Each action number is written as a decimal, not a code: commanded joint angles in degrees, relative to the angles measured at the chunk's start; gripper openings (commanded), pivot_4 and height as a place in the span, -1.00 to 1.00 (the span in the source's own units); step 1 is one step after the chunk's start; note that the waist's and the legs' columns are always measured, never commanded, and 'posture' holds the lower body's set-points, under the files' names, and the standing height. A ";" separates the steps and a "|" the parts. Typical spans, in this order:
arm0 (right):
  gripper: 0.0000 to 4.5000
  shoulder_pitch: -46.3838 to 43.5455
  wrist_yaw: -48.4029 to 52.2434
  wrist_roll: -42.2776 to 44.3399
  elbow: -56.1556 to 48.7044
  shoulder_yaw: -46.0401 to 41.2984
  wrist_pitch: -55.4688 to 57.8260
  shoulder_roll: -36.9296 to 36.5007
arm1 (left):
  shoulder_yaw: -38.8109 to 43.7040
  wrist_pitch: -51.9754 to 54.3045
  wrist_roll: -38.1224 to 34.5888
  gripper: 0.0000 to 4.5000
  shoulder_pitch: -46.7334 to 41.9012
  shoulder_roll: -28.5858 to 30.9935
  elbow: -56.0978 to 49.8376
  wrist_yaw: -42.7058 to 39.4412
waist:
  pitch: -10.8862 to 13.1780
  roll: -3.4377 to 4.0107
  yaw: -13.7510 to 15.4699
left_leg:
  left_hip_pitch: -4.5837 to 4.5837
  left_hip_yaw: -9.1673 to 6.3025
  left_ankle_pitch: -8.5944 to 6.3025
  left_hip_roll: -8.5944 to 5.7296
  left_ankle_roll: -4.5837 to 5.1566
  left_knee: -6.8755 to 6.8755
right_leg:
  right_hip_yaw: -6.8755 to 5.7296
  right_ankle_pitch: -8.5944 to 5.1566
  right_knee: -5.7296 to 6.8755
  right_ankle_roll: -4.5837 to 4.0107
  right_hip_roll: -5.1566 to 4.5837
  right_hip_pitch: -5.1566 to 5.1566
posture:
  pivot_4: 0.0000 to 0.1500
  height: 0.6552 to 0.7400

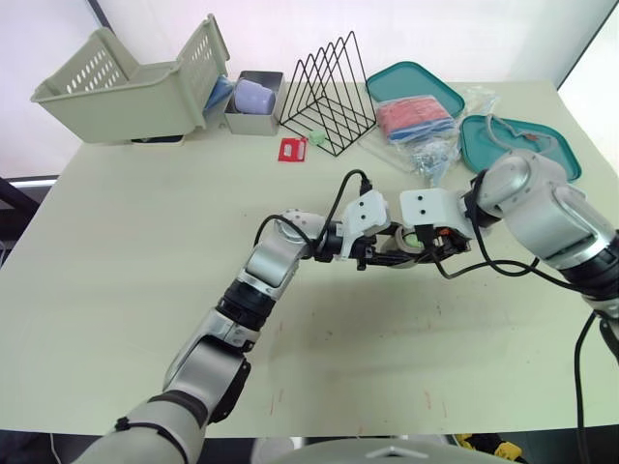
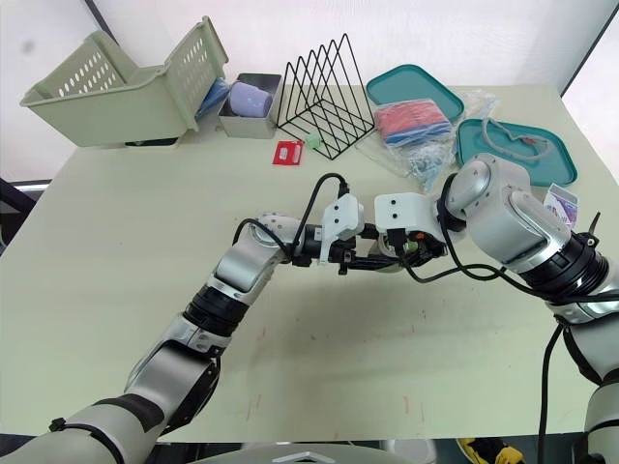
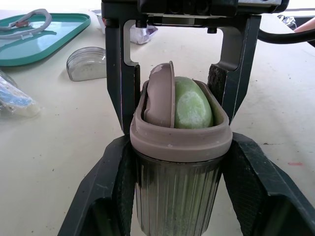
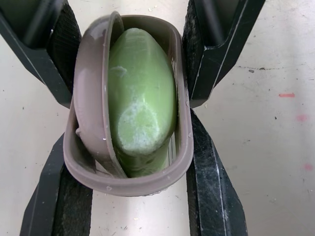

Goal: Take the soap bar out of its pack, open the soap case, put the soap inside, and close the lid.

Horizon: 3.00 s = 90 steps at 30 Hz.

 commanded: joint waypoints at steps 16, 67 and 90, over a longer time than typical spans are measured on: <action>-0.09 0.62 -0.87 -0.77 -1.60 -0.87 0.11 1.12 | 0.65 -1.24 -0.83 -0.11 -0.45 -0.25 -0.01 -1.29 | 0.00 0.00 -0.01 | 0.00 -0.01 0.00 0.00 0.00 0.00 | 0.00 0.00 0.01 0.00 0.00 0.00 | 1.00 1.00; 0.97 59.09 -13.42 33.07 10.38 -61.58 -38.60 5.73 | 6.67 -12.78 -10.26 -0.11 13.84 4.37 -4.30 -8.66 | -0.02 0.00 1.40 | 0.01 0.12 0.07 -0.02 -0.10 0.01 | 0.16 -0.01 0.22 0.00 0.03 -0.07 | 1.00 1.00; 0.97 64.50 -37.87 40.74 -2.73 -72.09 -5.06 -4.98 | 7.40 -12.82 -10.27 -0.11 13.02 4.87 -2.93 -8.20 | -0.09 0.18 1.39 | 0.26 0.23 0.06 -0.02 -0.09 -0.08 | 0.31 -0.02 0.15 0.00 0.07 0.15 | 1.00 1.00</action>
